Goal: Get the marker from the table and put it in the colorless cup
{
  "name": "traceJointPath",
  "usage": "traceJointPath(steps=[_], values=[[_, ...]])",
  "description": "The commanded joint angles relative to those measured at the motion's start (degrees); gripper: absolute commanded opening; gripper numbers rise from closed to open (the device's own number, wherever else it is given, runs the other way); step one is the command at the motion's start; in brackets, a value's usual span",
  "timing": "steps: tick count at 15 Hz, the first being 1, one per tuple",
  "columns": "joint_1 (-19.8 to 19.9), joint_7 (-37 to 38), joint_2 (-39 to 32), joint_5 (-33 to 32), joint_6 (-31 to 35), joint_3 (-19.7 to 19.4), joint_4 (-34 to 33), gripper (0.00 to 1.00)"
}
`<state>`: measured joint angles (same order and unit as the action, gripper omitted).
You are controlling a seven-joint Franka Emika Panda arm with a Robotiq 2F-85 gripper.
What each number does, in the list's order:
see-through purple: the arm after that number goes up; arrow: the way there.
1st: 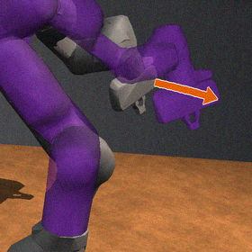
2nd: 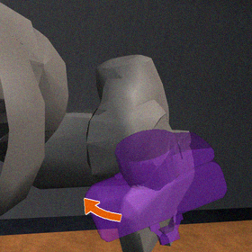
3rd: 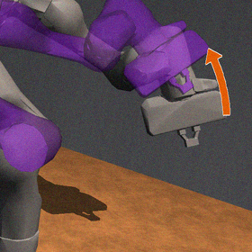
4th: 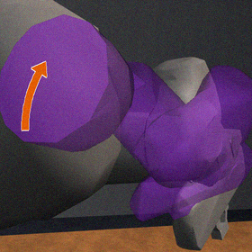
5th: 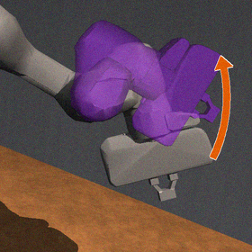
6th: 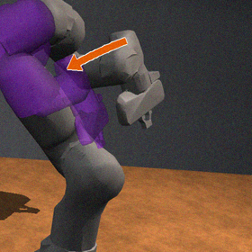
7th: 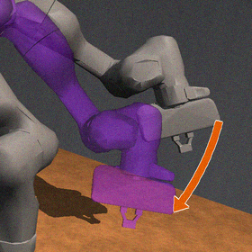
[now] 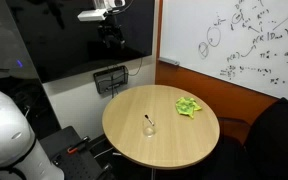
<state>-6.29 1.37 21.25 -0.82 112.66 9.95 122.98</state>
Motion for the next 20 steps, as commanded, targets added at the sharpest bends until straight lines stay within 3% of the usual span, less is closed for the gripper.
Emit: traceJointPath(steps=[1, 6, 10, 15, 20], values=[[-0.58, 0.21, -0.10, -0.23, -0.17, -0.46, -0.17, 1.00], [-0.58, 0.21, -0.10, -0.23, -0.17, -0.46, -0.17, 1.00], [-0.53, -5.25, -5.76, -4.38, 4.58, -0.73, 0.55, 1.00], [-0.45, -13.46, -19.91, -14.16, 22.43, -1.23, 3.31, 1.00], [0.98, -29.06, -33.95, -13.24, 28.80, -1.61, 1.04, 1.00]])
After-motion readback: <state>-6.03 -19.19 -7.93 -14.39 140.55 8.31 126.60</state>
